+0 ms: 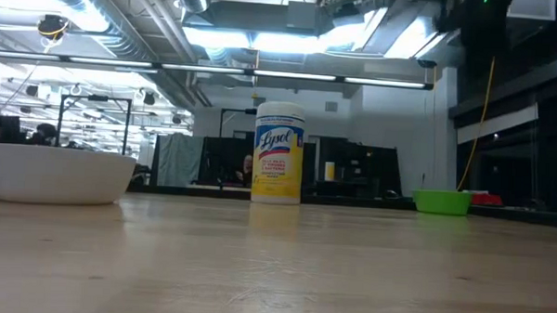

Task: Nest bowls inside each other
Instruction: Stack the green bowl on the white bowl

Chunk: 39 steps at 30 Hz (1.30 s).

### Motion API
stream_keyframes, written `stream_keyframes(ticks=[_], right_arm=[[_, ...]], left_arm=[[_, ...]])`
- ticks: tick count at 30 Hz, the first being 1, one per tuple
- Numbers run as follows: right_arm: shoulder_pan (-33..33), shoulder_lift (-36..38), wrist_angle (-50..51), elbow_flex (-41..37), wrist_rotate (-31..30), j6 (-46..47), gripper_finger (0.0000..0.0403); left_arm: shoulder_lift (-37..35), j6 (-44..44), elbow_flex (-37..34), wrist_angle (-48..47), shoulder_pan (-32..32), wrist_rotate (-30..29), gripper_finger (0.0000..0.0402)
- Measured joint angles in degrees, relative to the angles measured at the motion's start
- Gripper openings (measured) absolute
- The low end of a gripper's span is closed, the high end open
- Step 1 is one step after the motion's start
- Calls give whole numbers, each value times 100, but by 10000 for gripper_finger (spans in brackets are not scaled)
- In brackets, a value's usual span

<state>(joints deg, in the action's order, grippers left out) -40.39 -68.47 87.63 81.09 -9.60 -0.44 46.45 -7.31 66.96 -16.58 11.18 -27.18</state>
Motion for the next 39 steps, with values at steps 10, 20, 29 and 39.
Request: stream_keyframes(ticks=[10,20,29,39], right_arm=[[-502,-1386,-1729,-1240,664,-582,103],[-856,-2622,-1954,-1243,-67,-1160,140],[-1161,-2709,-2733,-1243,558,-1181,160],[-1357,-2710,-3121,-1243,907,-1183,144]], left_arm=[[-437,233,0,-138,-2,-10,119],[-408,762,0,-212,-9,-21,116],[-390,1069,0,-209,-26,49,116],[-382,1236,0,-198,-26,166,113]])
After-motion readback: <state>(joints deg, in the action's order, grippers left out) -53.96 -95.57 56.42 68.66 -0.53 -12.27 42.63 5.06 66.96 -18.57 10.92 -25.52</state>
